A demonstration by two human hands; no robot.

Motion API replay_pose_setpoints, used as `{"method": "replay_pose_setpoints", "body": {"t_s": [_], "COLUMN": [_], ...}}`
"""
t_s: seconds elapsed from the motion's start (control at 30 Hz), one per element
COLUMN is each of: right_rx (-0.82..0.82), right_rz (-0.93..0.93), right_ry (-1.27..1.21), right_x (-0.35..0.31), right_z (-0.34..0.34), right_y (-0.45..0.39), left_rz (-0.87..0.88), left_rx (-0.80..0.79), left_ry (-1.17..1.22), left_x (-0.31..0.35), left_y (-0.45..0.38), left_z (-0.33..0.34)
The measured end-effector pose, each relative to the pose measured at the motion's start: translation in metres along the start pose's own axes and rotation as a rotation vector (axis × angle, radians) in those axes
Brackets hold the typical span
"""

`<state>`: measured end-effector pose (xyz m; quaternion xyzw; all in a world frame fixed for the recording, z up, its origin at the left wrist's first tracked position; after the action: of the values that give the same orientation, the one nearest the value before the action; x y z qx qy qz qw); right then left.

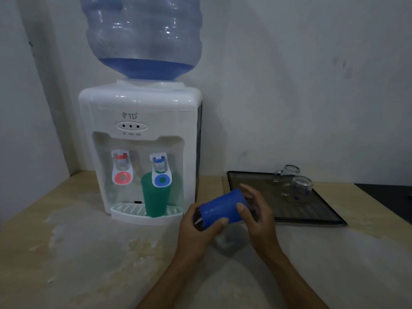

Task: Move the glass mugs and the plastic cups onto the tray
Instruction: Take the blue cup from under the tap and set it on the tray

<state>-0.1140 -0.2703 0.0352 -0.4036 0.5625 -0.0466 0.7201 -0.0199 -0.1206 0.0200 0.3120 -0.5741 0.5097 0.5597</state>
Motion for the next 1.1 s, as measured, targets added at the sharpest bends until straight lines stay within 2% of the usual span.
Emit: {"method": "replay_pose_setpoints", "body": {"t_s": [0.1, 0.23, 0.37, 0.57, 0.77, 0.83, 0.97, 1.1], "right_rx": [0.045, 0.034, -0.004, -0.083, -0.146, -0.046, 0.263, 0.384], "right_rz": [0.035, 0.041, 0.0, -0.131, -0.219, -0.205, -0.108, 0.035], "right_ry": [-0.038, -0.012, 0.011, 0.165, 0.259, 0.286, 0.322, 0.36], "right_x": [0.002, 0.004, 0.007, 0.013, 0.019, 0.023, 0.028, 0.037], "right_z": [-0.002, -0.001, 0.002, 0.013, 0.006, 0.001, -0.012, -0.019], "right_y": [-0.002, 0.001, 0.004, 0.01, 0.007, 0.003, -0.007, -0.011], "left_rz": [-0.276, -0.496, -0.53, -0.581, -0.494, -0.439, -0.274, -0.098], "left_rx": [0.065, 0.0, -0.086, -0.086, -0.038, -0.006, 0.044, 0.01], "left_ry": [0.291, 0.5, 0.52, 0.596, 0.554, 0.508, 0.337, 0.177], "left_x": [-0.001, -0.001, 0.001, 0.002, 0.001, -0.002, -0.002, 0.011], "left_y": [-0.003, 0.001, 0.003, 0.0, -0.005, -0.008, -0.012, -0.015], "left_z": [0.003, 0.006, 0.006, 0.0, -0.001, -0.001, -0.004, 0.009]}}
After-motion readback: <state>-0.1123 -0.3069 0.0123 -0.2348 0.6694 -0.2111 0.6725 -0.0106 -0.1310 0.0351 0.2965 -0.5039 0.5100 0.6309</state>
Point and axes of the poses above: each hand's wrist, its own y-axis away from the middle knuckle, its own z-axis out of the palm, x = y × z, the point moved 1 cm from there along -y, towards the middle knuckle, and after that the axes turned 14 degrees about x, right-handed, at the moved point
